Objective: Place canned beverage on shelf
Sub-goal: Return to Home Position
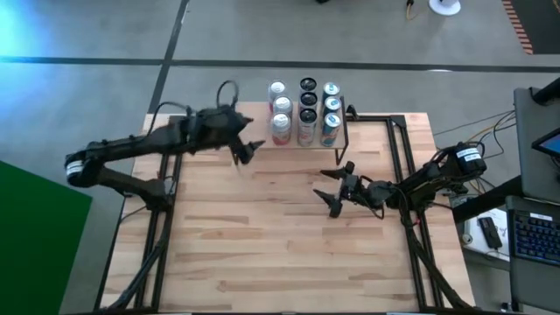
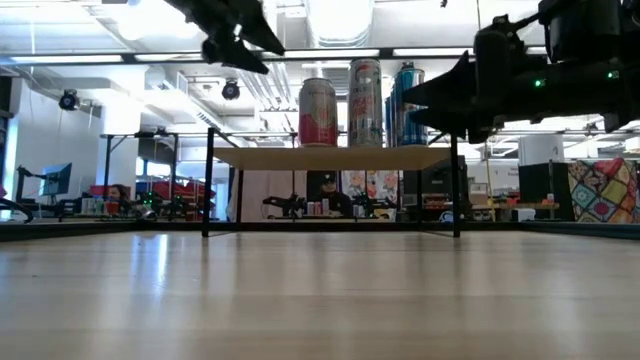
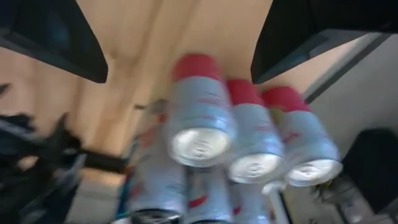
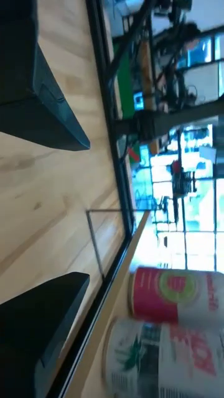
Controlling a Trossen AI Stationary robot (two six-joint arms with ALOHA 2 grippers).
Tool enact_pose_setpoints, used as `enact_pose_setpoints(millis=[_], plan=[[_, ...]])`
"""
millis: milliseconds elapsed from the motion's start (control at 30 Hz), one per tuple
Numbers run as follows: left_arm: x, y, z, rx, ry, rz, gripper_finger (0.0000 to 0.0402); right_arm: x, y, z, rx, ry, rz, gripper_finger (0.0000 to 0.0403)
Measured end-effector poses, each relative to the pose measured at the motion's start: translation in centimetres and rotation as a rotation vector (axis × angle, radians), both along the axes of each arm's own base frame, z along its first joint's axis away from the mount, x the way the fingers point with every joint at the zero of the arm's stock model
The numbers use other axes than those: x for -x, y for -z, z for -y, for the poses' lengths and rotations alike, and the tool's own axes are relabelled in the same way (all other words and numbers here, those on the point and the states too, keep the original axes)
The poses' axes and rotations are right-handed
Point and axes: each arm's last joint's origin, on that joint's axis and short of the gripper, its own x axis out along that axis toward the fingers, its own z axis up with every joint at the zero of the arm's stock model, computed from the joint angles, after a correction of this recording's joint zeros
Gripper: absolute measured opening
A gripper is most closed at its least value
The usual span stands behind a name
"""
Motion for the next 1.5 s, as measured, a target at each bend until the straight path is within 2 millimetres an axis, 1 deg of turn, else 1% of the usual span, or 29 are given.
enact_pose_setpoints(millis=[67,233,300,400,467,533,633,733,833,900,1000,1067,1133,1167,1233,1300,1400,1433,1500], plan=[[0.6,1.4,1.4,0.008,0.025,0.055,0.0377,0.0,0.0,-0.1,0.001,-0.022,0.001,0.0325],[1.3,5.8,5.2,-0.018,0.06,0.203,0.0365,-0.1,0.0,-0.2,0.003,-0.061,0.0,0.0325],[1.5,7.1,6.4,-0.042,0.072,0.282,0.036,0.0,-0.1,-0.2,-0.002,-0.078,0.008,0.0325],[2.0,8.7,8.1,-0.064,0.108,0.349,0.0354,0.1,-0.5,-0.3,0.002,-0.084,0.022,0.0325],[2.2,8.9,9.1,-0.08,0.123,0.398,0.0349,0.1,-0.8,-0.6,0.025,-0.095,0.029,0.0325],[2.5,8.4,10.0,-0.112,0.139,0.42,0.034,0.2,-1.4,-1.0,0.044,-0.112,0.05,0.0322],[3.0,7.9,11.3,-0.154,0.172,0.441,0.0309,0.6,-2.4,-1.5,0.052,-0.133,0.089,0.0298],[3.5,7.4,12.7,-0.175,0.233,0.467,0.0263,1.2,-3.2,-2.2,0.062,-0.171,0.089,0.0248],[4.3,6.8,13.9,-0.21,0.298,0.479,0.0206,2.2,-4.2,-2.8,0.087,-0.199,0.075,0.0183],[5.3,6.0,14.1,-0.244,0.292,0.5,0.0164,2.9,-5.1,-3.0,0.104,-0.208,0.085,0.0136],[7.1,4.6,13.9,-0.275,0.273,0.542,0.0105,4.3,-6.6,-2.6,0.13,-0.196,0.084,0.0066],[8.1,4.5,13.6,-0.277,0.289,0.574,0.0069,5.2,-7.6,-2.2,0.138,-0.194,0.064,0.0026],[8.8,5.6,13.4,-0.277,0.329,0.601,0.0036,6.1,-8.6,-1.9,0.127,-0.199,0.029,0.0016],[9.1,6.5,13.3,-0.273,0.342,0.62,0.0021,6.6,-8.9,-1.8,0.113,-0.206,0.001,0.0015],[9.6,8.5,13.1,-0.264,0.343,0.663,0.0006,7.6,-9.4,-1.5,0.087,-0.236,-0.036,0.0013],[10.3,10.5,12.8,-0.263,0.335,0.695,0.0009,8.6,-10.1,-1.2,0.078,-0.256,-0.03,0.0013],[11.5,12.2,12.2,-0.265,0.306,0.744,0.0011,10.9,-12.0,-0.4,0.047,-0.267,0.027,0.0012],[11.9,12.7,12.1,-0.262,0.298,0.757,0.001,11.8,-12.4,-0.1,0.027,-0.268,0.036,0.0012],[12.7,13.5,11.7,-0.254,0.289,0.789,0.0004,12.6,-12.7,0.2,0.002,-0.27,0.021,0.0012]])
